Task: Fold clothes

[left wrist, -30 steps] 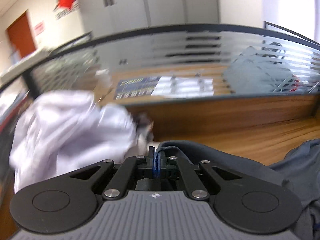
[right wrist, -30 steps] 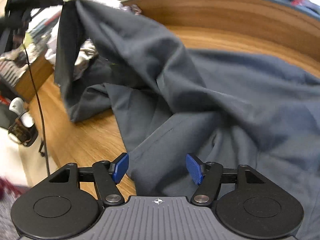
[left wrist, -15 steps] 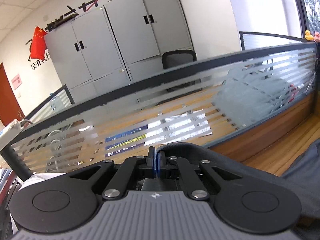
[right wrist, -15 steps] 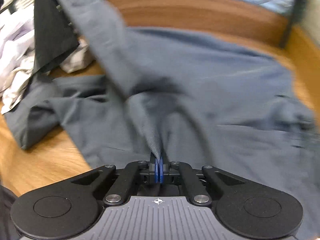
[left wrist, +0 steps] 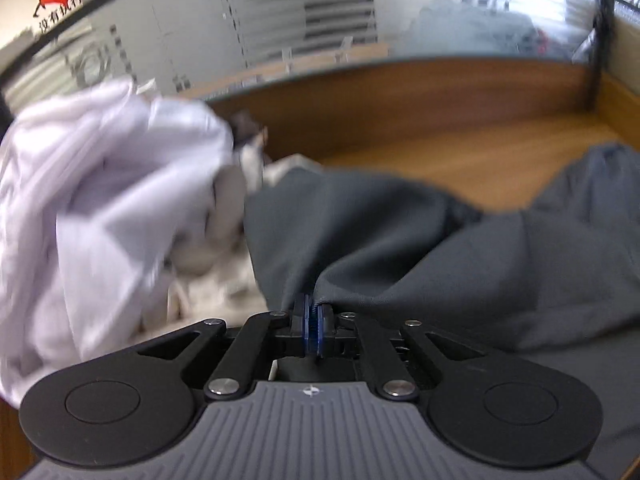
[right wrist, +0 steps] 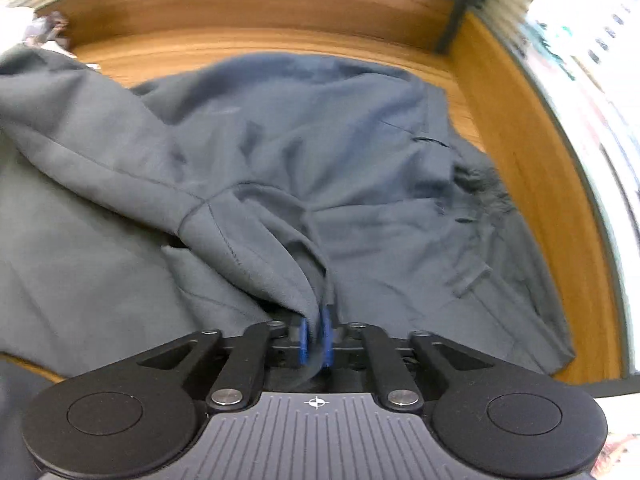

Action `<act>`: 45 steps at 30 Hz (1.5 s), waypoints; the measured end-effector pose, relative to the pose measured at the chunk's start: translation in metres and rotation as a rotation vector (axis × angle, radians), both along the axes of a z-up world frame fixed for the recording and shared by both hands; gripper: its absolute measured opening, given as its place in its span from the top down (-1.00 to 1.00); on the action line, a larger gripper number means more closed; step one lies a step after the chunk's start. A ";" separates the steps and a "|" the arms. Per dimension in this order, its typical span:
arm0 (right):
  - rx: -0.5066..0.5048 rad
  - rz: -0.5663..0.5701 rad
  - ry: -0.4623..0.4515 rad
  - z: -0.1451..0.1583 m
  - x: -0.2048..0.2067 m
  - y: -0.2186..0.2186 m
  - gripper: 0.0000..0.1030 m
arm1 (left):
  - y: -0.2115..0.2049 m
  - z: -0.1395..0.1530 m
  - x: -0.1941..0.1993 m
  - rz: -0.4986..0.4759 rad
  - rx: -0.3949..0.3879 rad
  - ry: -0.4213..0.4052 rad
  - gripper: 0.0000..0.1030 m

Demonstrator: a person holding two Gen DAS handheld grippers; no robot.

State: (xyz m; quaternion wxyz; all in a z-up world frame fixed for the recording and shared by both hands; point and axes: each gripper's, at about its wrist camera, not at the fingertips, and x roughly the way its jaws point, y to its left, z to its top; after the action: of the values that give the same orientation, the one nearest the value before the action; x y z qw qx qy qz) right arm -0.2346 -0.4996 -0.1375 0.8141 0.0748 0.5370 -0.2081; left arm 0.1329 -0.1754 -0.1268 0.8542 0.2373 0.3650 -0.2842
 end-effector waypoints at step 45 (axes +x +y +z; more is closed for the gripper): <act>-0.416 0.229 -0.090 0.047 0.048 -0.021 0.91 | -0.043 0.029 -0.031 -0.119 -0.050 0.092 0.93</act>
State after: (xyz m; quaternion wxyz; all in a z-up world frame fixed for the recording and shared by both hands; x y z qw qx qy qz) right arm -0.1862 -0.5207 -0.0904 0.8534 -0.1465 0.4506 -0.2171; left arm 0.1021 -0.2181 -0.0976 0.8238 0.2240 0.3819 -0.3539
